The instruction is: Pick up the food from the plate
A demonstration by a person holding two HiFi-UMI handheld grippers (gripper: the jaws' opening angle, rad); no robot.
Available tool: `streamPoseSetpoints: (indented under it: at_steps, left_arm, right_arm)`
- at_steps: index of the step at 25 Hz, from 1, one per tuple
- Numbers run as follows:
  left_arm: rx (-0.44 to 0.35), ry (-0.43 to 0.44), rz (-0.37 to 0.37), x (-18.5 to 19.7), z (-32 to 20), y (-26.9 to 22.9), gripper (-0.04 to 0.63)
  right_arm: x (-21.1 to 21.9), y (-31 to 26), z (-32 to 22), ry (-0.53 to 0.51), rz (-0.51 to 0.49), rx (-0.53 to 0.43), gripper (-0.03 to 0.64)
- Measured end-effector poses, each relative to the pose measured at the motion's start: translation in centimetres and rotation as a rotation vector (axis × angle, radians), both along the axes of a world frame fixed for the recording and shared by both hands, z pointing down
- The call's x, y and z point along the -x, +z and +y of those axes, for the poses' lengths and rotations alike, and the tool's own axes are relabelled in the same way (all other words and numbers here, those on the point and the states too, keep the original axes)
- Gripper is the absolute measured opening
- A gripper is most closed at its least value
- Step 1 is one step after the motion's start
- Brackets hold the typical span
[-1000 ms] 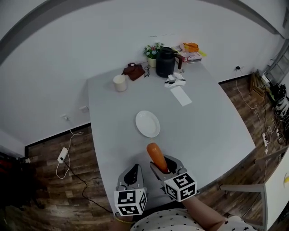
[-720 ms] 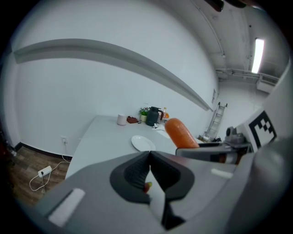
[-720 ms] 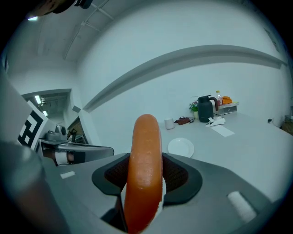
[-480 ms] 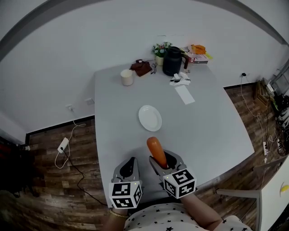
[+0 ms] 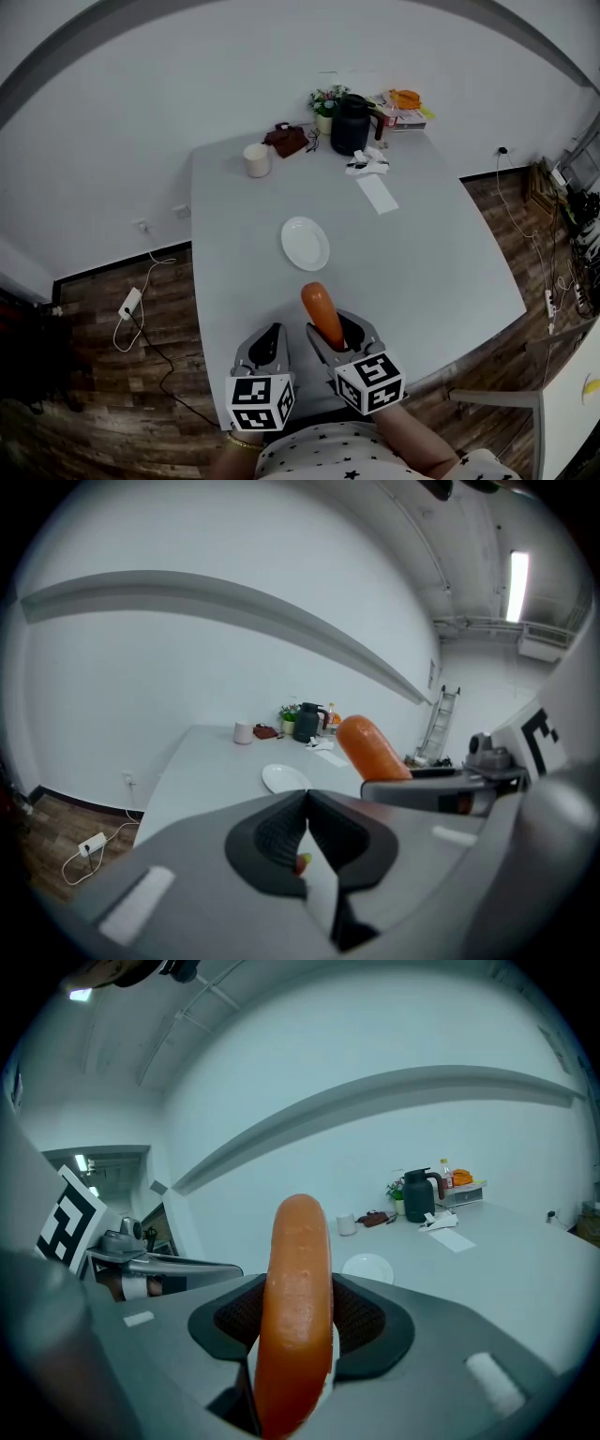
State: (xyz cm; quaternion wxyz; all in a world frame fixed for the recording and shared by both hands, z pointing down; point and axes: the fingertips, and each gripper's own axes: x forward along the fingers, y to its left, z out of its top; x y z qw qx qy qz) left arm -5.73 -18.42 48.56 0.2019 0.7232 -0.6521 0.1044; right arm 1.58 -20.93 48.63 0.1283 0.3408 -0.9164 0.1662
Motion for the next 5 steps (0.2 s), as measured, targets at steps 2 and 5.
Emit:
streamPoseSetpoints:
  at_steps: [2,5]
  left_arm:
    - [-0.001,0.003,0.0,0.04,-0.17,-0.04,0.008]
    - [-0.003,0.003,0.001,0.25,-0.48,-0.17,0.008]
  right_arm:
    - [0.09,0.01,-0.2,0.003,0.002,-0.001,0.201]
    - [0.39,-0.06,-0.51,0.003,0.0,-0.002,0.201]
